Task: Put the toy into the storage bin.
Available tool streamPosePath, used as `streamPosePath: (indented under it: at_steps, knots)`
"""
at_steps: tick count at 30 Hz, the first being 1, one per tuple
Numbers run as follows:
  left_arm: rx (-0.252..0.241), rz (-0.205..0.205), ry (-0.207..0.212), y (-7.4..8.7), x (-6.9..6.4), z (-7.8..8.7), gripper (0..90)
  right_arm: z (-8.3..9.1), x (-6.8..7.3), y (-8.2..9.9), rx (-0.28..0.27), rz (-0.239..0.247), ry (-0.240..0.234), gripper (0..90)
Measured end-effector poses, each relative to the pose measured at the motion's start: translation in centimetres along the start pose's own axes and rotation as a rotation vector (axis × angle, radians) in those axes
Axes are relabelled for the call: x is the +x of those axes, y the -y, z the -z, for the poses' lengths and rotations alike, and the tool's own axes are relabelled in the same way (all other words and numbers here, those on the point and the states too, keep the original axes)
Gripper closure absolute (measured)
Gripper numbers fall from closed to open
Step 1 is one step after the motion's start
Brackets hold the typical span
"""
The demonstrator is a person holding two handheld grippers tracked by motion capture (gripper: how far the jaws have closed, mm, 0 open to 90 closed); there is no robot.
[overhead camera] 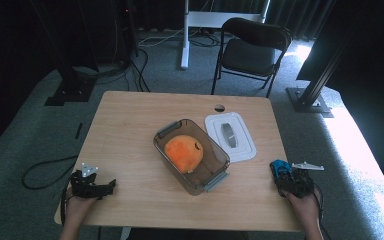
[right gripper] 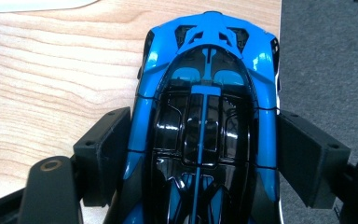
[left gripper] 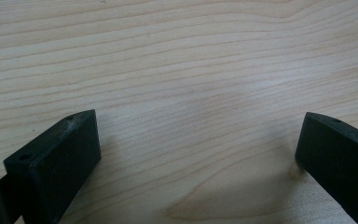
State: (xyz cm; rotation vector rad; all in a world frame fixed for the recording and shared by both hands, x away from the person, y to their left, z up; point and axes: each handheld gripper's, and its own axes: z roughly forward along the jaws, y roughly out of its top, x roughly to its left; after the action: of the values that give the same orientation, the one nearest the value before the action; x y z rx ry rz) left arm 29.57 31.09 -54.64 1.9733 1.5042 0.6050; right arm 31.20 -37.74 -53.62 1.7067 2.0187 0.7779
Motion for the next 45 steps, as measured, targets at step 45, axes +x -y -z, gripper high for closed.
streamPosePath:
  at_steps: [45]
  knots:
    - [0.001, -0.004, 0.001, 0.0, -0.2, 0.0, 0.4, 1.9, 3.0, -3.7, 0.002, 0.056, 0.014, 25.2]
